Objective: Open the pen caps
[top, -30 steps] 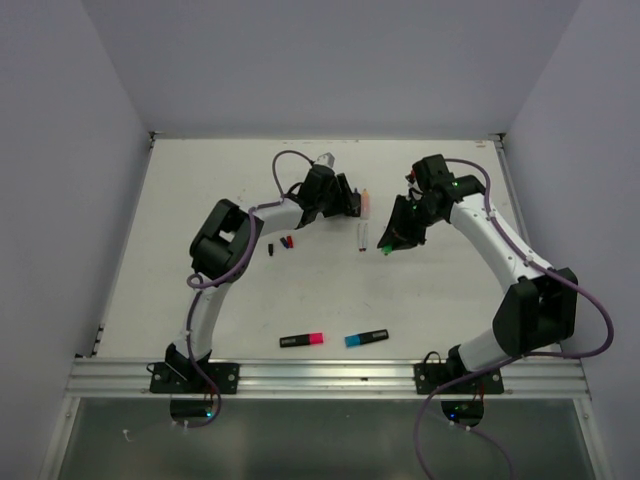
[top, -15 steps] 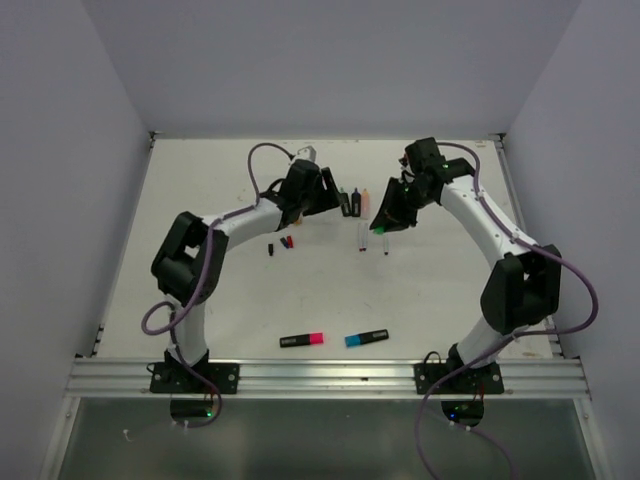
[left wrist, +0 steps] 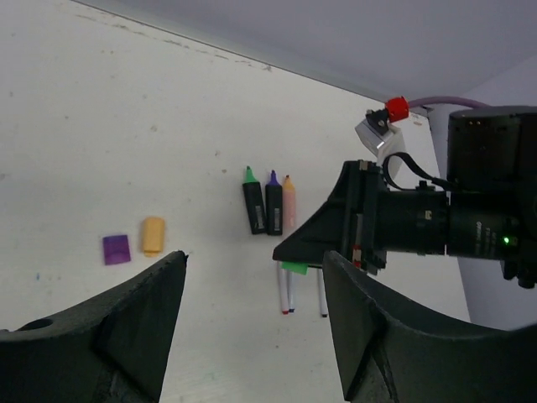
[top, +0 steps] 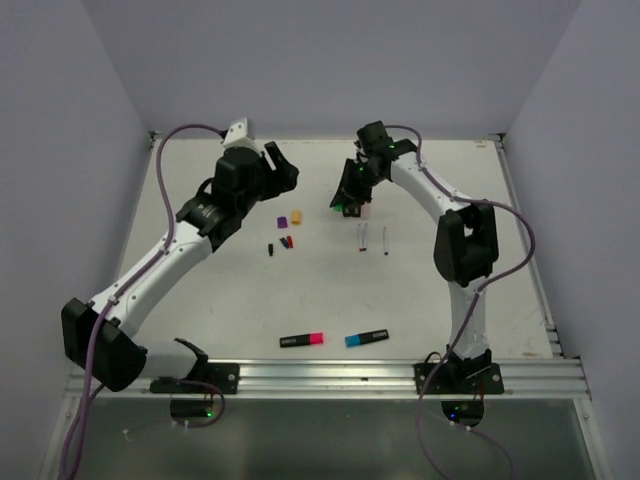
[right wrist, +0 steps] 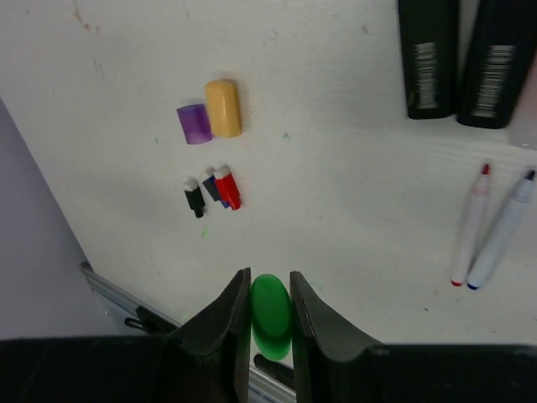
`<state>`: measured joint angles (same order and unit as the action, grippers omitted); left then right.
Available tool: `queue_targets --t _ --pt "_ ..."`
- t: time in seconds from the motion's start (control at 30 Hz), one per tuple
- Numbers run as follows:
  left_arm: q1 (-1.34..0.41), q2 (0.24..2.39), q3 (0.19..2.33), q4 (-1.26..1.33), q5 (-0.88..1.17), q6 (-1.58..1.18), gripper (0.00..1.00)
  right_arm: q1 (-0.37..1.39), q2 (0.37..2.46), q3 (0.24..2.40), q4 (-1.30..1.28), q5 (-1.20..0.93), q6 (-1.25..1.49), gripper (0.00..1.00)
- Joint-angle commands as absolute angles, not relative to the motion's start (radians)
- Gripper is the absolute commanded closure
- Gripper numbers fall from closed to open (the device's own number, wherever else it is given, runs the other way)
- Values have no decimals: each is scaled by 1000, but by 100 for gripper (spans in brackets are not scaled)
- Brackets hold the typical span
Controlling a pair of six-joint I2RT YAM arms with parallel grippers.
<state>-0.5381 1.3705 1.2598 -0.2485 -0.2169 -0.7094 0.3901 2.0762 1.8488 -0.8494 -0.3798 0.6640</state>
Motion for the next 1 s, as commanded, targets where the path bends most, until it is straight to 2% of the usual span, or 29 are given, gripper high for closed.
queue_targets --t 0.0,0.17,0.37,0.57,0.8,0.97 --pt "-532 1278 1209 -396 -293 -670 30 452 2163 2001 -808 -385 703 100" --pt "-532 1131 1174 -500 -344 -680 29 541 2334 2196 -818 -385 732 100" --pt "-532 1009 1137 -545 -362 -721 27 650 2442 2293 -761 -393 750 100" --pt "-532 968 1091 -569 -342 -759 27 719 2502 2321 -700 -347 709 100" --pt "-532 930 1058 -575 -324 -787 27 730 2533 2318 -675 -282 704 100" --pt "-532 930 1060 -584 -318 -785 27 735 2592 2391 -664 -259 726 100"
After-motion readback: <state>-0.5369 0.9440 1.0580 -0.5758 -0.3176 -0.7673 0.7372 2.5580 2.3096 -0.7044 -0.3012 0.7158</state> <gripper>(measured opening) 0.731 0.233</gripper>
